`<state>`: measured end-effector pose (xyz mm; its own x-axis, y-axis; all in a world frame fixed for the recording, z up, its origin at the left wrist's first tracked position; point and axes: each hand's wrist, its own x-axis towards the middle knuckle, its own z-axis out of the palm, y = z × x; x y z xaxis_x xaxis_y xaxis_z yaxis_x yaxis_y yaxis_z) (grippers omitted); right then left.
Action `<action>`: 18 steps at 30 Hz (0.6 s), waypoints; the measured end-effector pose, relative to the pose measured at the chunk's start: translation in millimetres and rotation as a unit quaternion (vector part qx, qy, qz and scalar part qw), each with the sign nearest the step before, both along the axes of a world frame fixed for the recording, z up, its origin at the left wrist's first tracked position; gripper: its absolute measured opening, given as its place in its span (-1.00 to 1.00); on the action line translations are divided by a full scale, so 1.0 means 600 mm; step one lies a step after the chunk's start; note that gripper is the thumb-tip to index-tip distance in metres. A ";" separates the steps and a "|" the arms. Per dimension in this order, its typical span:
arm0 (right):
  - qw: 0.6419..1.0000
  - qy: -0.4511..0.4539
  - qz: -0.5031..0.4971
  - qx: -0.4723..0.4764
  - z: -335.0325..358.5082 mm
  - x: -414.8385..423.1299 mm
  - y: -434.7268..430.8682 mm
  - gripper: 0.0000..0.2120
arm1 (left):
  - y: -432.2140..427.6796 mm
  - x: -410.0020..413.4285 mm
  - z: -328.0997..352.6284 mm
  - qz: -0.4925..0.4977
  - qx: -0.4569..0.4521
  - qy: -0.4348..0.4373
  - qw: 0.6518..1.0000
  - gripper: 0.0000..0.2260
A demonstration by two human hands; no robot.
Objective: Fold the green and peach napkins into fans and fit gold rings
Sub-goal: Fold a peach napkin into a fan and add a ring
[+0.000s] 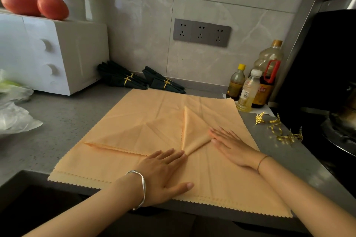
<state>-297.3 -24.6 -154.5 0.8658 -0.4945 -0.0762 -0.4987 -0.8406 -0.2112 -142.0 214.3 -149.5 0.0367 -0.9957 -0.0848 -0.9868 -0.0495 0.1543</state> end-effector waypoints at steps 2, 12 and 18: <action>0.999 -0.046 0.000 -0.002 0.004 0.004 0.022 -0.54 | 0.001 0.003 0.010 0.004 -0.001 0.033 0.999 -0.29; 0.976 -0.168 0.133 -0.045 0.016 0.043 0.175 -0.60 | -0.015 0.075 0.002 0.046 -0.028 0.048 0.997 -0.57; 0.944 -0.227 0.156 -0.181 -0.002 0.078 0.175 -0.81 | -0.020 0.080 -0.010 0.034 -0.039 0.044 0.998 -0.57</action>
<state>-250.6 80.6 -155.7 0.8764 -0.1323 0.4631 -0.1423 -0.9897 -0.0134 -93.9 202.3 -155.3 0.1006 -0.9948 -0.0139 -0.9640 -0.1009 0.2461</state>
